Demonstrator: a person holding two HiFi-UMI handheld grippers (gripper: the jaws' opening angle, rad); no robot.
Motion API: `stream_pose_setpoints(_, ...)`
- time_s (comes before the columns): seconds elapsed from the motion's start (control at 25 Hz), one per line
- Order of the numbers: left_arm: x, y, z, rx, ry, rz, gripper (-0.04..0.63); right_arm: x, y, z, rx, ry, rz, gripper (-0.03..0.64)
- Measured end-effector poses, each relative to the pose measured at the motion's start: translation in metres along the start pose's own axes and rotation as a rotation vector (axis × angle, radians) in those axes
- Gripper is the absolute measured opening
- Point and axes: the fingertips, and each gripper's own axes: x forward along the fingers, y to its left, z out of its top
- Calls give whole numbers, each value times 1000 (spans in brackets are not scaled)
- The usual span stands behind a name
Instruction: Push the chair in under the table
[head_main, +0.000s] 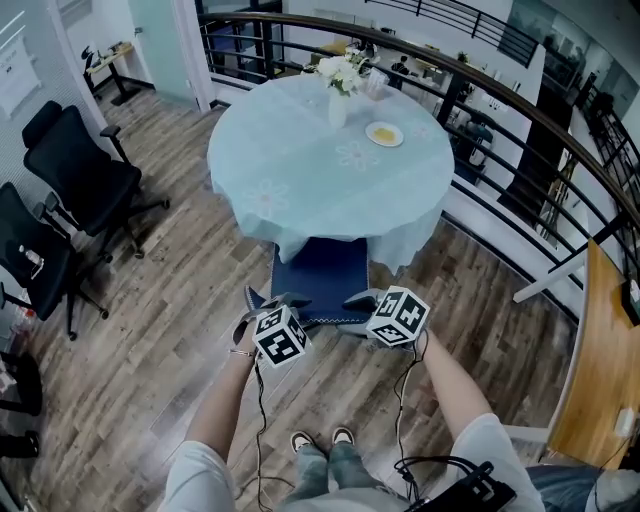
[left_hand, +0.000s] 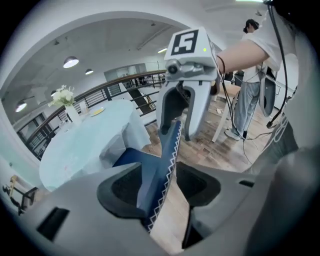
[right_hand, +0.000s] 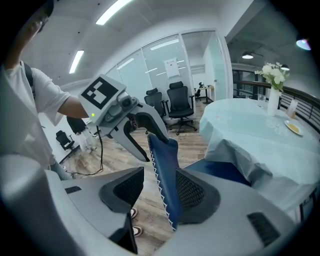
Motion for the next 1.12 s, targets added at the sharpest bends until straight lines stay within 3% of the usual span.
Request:
stream_pose_setpoints(0.16, -26, -2, 22, -57, -93, 36, 218, -15, 0, 8, 37, -76, -66, 206)
stream_pose_setpoints(0.28, -47, -9, 31, -171, -186, 75, 210, -27, 2, 14, 99, -165, -164, 206)
stream_pose_setpoints(0.44, -66, -21, 34, -319, -286, 169, 117, -41, 13, 13, 174, -252, -265, 201)
stream_pose_setpoints(0.6, -77, -41, 31, -430, -315, 238, 95, -50, 36, 10, 248, -326, -299, 187)
stream_pose_setpoints(0.68, -80, -53, 27, -496, -317, 264, 75, -56, 46, 7, 293, -357, -329, 153)
stream_pose_setpoints(0.76, -81, -67, 23, -563, -324, 283, 72, -62, 55, 1, 335, -383, -366, 76)
stream_pose_setpoints(0.88, -82, -89, 17, -645, -334, 303, 64, -68, 70, -8, 380, -405, -395, 54)
stream_pose_setpoints(1.12, -106, -125, 25, -663, -379, 388, 26, -88, 102, -20, 457, -470, -438, 43)
